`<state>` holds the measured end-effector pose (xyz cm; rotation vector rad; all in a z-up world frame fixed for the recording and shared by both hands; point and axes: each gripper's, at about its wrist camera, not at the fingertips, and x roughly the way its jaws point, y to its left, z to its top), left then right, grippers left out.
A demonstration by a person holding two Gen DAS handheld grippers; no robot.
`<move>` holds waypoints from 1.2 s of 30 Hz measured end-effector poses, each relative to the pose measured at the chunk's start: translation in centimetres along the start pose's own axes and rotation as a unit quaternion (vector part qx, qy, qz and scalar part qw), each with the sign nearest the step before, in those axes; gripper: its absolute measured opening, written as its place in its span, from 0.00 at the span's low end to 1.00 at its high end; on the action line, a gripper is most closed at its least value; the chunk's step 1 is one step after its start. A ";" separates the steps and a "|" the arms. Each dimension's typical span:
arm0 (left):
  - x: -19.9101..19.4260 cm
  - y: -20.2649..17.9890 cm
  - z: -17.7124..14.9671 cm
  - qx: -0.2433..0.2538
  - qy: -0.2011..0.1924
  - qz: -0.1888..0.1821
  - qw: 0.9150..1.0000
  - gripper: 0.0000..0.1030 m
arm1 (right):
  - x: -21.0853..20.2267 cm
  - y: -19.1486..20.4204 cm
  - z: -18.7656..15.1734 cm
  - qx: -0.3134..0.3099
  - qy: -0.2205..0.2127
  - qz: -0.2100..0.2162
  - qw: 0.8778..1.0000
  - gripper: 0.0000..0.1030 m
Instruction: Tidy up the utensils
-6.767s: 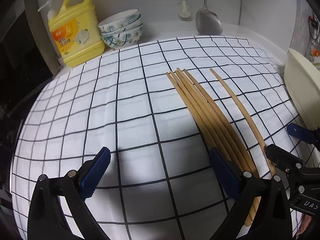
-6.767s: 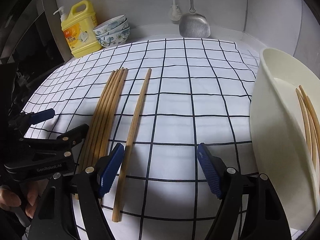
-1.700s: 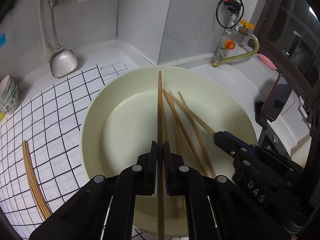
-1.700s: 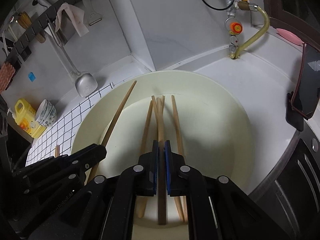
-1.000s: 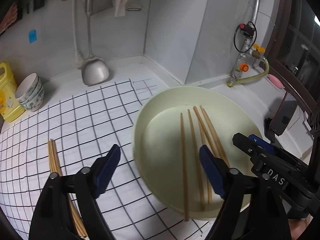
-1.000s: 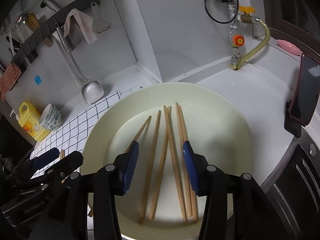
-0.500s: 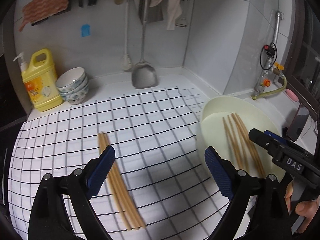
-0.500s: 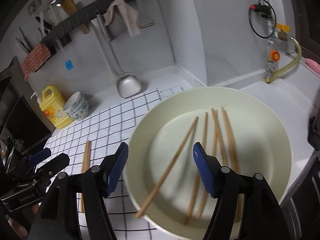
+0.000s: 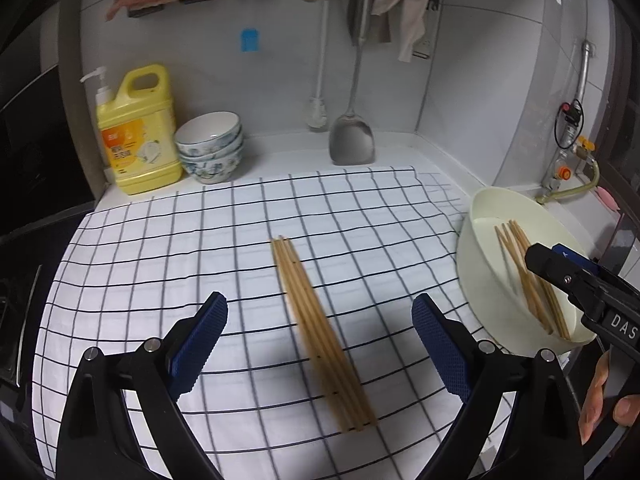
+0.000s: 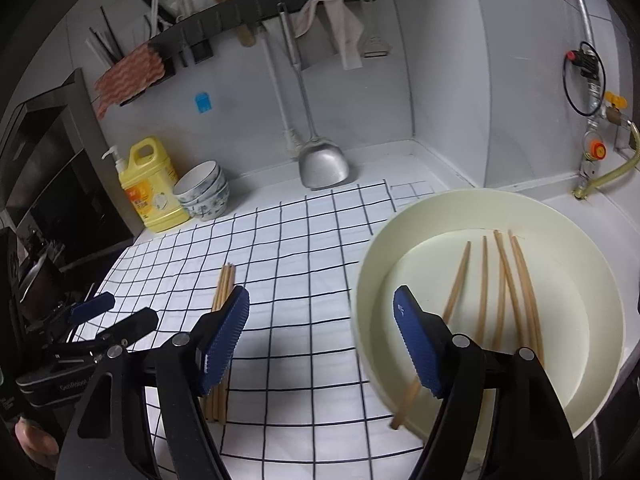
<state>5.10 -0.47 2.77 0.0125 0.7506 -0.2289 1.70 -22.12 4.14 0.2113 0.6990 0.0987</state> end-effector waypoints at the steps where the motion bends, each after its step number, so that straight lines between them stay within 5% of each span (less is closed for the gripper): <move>1: -0.1 0.4 -0.1 -0.002 -0.003 0.003 1.000 0.90 | 0.1 0.4 -0.2 -0.003 0.001 0.001 1.000 0.70; 19: 2.8 7.3 -2.0 -0.050 -0.005 0.024 0.998 0.92 | 7.3 6.1 -2.4 -0.056 0.052 0.009 0.997 0.71; 36: 7.3 8.7 -2.5 -0.016 0.036 -0.002 0.999 0.92 | 12.1 7.0 -5.3 -0.079 0.133 0.032 0.987 0.71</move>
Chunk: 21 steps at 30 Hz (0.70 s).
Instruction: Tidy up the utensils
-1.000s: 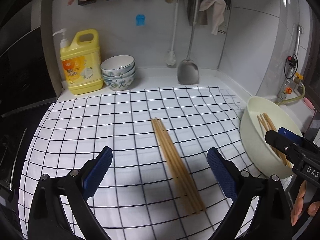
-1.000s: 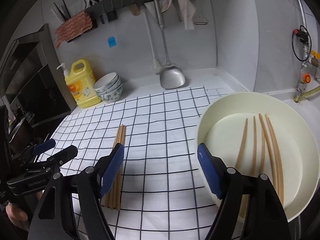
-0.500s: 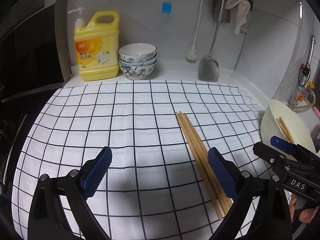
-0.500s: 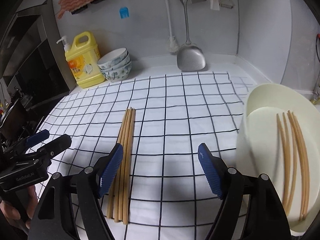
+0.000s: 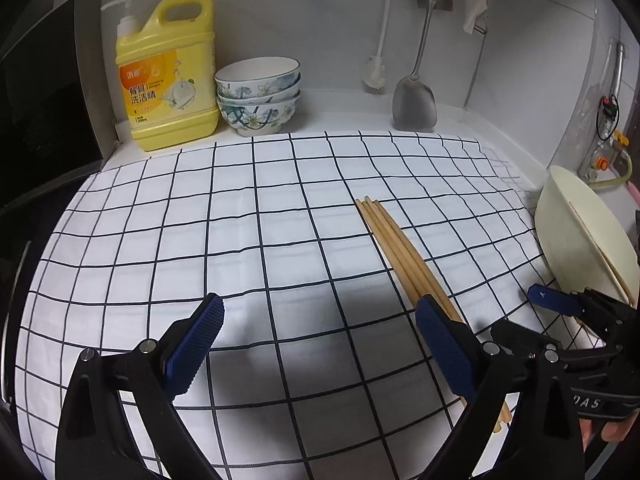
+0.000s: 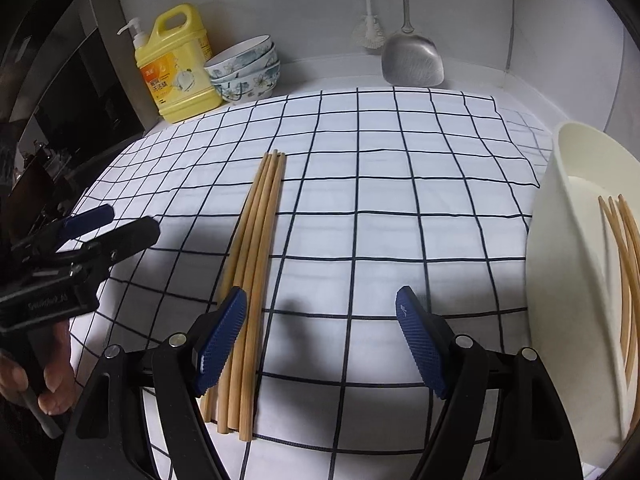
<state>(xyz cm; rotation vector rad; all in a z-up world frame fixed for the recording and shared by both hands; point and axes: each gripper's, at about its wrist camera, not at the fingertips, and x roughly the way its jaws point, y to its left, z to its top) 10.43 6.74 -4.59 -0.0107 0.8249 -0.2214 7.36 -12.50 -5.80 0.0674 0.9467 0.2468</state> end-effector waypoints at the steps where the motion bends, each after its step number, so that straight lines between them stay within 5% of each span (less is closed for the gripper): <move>1: 0.1 0.2 0.0 -0.003 0.001 -0.004 1.000 0.92 | 0.0 0.2 -0.1 -0.004 0.000 -0.001 1.000 0.71; 11: 1.6 1.1 0.1 -0.018 0.026 -0.048 0.998 0.92 | 0.8 0.4 -0.5 -0.016 0.019 -0.006 1.000 0.71; 21: 2.0 0.1 -0.3 0.007 0.037 -0.044 0.998 0.92 | 1.2 0.9 -1.0 -0.041 0.030 -0.018 0.999 0.71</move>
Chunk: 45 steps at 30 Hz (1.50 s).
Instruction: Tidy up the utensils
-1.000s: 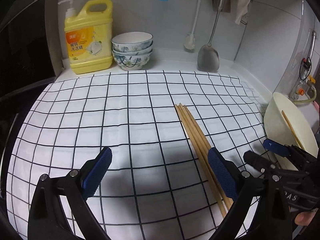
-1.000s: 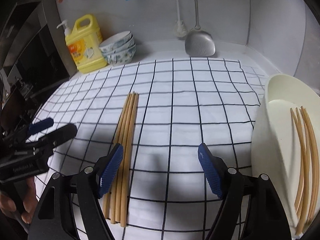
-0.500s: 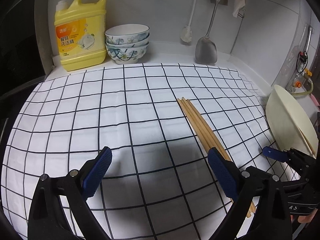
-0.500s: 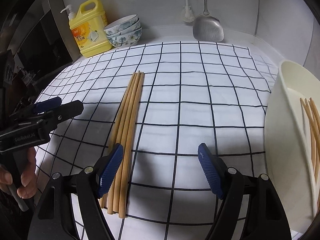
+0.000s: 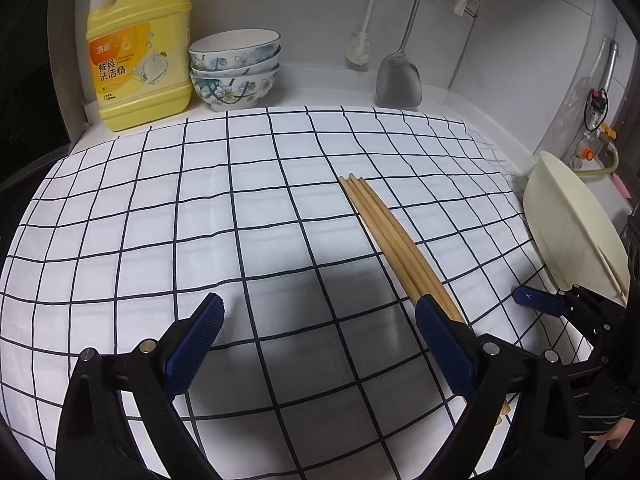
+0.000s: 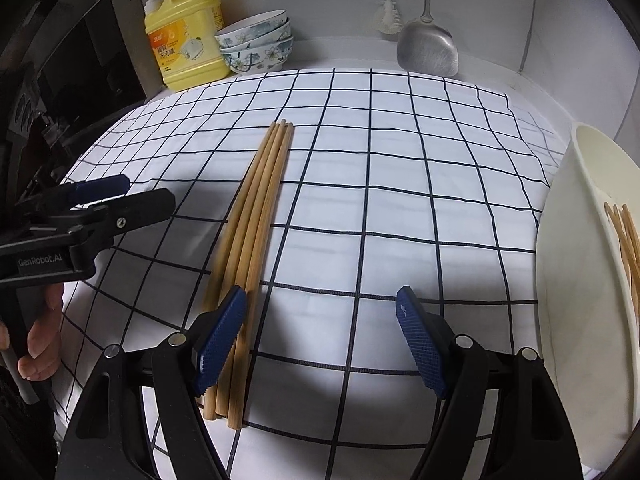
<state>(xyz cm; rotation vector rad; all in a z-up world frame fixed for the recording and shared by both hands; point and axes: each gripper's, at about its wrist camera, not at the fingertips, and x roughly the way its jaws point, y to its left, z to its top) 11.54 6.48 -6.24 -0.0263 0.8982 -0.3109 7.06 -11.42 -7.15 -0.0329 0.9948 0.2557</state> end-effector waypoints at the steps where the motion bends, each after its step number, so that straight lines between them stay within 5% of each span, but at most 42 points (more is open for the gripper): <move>1: 0.0 0.0 0.0 -0.001 0.001 -0.001 1.000 0.92 | 0.0 0.2 0.0 -0.005 0.001 -0.003 1.000 0.71; 9: 0.3 -0.6 -0.4 0.015 0.010 0.002 1.000 0.92 | 0.2 1.0 -0.3 -0.033 0.006 -0.037 0.999 0.72; 17: 0.9 -2.2 -1.0 0.044 0.027 0.016 0.999 0.92 | 0.3 -1.5 -0.3 0.016 -0.001 -0.049 0.999 0.72; 23: 1.3 -2.1 -0.8 0.026 0.055 -0.018 0.998 0.92 | 0.1 -2.6 -0.3 0.027 -0.006 -0.032 0.999 0.72; 32: 2.5 -2.6 -0.1 0.034 0.085 0.024 0.996 0.92 | 0.0 -3.2 -0.2 0.029 -0.009 -0.018 0.999 0.72; 45: 3.5 -2.4 1.1 0.009 0.104 0.020 0.994 0.92 | 0.0 -3.5 -0.3 0.034 -0.009 -0.011 0.999 0.72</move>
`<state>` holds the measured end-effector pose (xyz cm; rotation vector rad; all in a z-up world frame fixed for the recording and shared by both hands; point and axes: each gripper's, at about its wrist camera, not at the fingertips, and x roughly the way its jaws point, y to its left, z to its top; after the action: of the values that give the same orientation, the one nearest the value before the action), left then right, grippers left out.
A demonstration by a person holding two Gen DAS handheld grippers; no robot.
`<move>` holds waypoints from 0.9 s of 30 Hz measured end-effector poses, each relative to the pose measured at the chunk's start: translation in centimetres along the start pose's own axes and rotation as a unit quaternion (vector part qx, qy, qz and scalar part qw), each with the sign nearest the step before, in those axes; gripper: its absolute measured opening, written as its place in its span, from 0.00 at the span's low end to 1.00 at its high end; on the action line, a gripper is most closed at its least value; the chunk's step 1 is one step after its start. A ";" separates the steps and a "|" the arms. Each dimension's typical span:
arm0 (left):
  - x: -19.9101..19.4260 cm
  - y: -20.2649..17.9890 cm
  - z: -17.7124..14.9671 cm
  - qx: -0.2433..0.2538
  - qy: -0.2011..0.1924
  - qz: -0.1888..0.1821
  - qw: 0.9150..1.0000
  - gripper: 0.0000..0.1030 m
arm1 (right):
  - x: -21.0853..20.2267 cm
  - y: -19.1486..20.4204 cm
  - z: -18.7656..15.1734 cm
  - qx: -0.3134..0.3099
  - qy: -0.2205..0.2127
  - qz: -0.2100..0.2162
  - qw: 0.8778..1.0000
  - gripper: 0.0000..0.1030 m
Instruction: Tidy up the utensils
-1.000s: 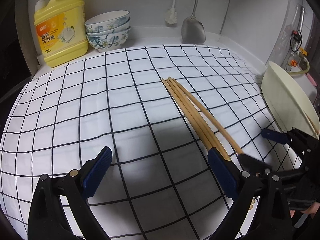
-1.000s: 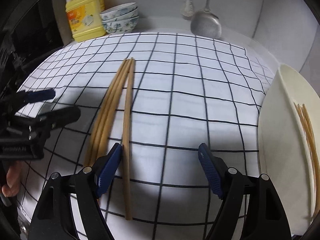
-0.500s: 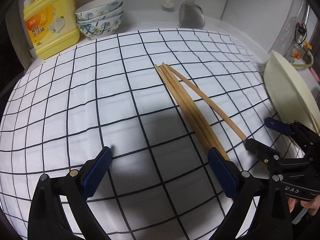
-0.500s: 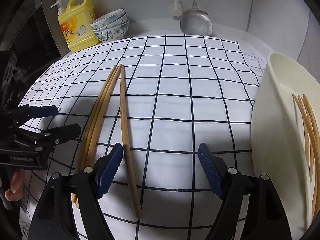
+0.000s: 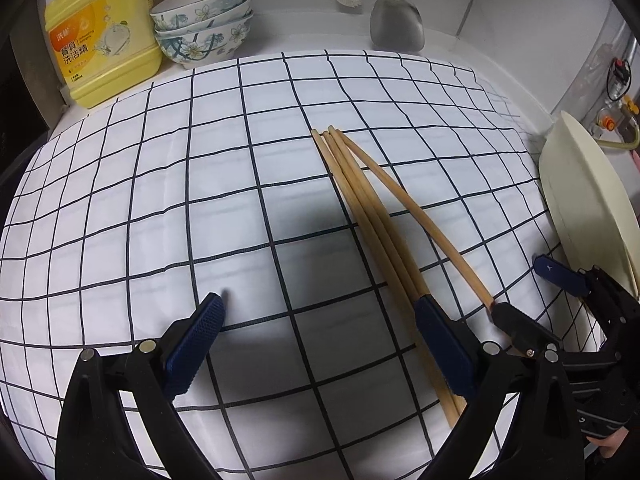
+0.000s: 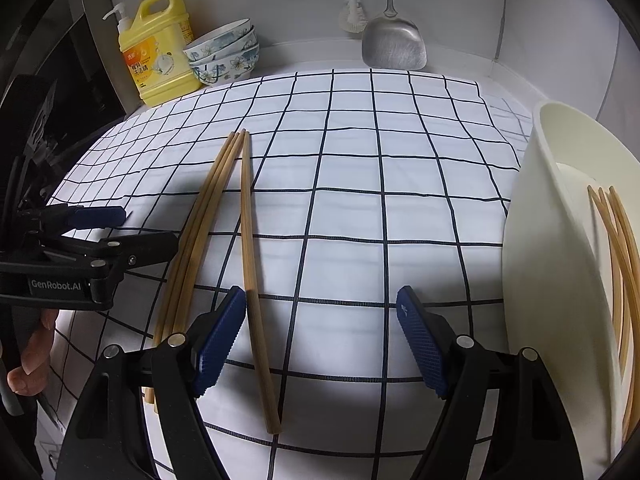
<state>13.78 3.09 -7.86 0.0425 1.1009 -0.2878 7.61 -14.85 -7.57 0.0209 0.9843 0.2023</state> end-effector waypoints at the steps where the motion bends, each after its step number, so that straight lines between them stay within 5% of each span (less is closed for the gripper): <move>1: 0.1 -0.1 0.1 0.001 0.002 -0.002 1.000 0.92 | 0.0 0.0 0.0 0.000 0.000 0.000 1.000 0.72; 21: -0.3 0.3 -0.4 0.040 0.002 0.066 0.997 0.94 | 0.0 0.2 0.0 0.002 0.000 0.000 1.000 0.72; 27: -0.3 0.9 -0.5 0.016 0.003 0.038 0.999 0.94 | 0.0 0.1 0.0 0.001 0.000 0.000 1.000 0.72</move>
<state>13.46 4.05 -7.95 0.1135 1.0982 -0.2368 7.59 -14.79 -7.57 0.0239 0.9843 0.2014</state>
